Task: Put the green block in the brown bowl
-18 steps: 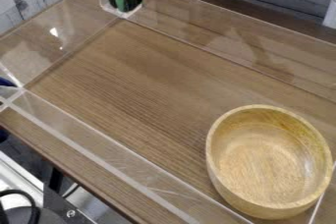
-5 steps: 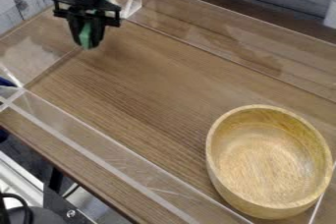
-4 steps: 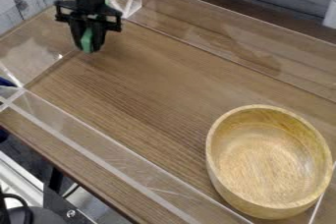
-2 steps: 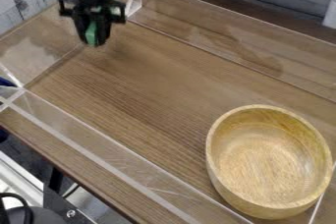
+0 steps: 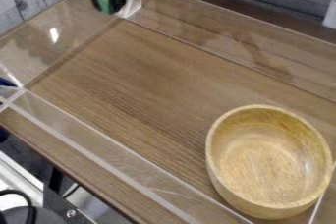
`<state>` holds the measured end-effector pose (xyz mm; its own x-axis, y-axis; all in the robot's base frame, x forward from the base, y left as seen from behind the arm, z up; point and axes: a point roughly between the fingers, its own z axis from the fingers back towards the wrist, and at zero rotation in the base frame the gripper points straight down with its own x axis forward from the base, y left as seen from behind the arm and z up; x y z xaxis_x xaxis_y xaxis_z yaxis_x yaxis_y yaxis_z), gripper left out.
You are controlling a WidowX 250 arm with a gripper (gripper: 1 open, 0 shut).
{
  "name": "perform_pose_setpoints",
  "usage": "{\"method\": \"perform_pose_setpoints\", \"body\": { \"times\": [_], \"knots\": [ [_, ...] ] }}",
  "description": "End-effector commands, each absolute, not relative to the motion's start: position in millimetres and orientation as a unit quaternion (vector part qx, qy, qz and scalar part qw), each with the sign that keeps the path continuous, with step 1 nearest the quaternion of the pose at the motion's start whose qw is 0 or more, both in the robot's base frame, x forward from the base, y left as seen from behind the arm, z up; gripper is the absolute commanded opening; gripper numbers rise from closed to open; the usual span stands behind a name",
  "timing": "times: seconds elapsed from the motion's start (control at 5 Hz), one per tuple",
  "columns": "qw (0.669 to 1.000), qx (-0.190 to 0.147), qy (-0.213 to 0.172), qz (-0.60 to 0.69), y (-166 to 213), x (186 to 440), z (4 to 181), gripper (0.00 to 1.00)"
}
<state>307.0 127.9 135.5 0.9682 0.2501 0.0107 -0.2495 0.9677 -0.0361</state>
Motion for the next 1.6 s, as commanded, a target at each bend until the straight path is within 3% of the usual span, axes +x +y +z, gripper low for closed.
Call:
{"method": "perform_pose_setpoints", "body": {
  "times": [0.0, 0.4, 1.0, 1.4],
  "knots": [
    [0.994, -0.018, -0.05, 0.094, 94, 316, 176.5, 0.0],
    [0.998, -0.032, -0.036, 0.033, 30, 292, 179.0, 0.0],
    [0.998, -0.034, 0.015, -0.044, -53, 231, 120.7, 0.0],
    [0.996, -0.037, 0.026, -0.082, -100, 209, 94.6, 0.0]
  ]
}}
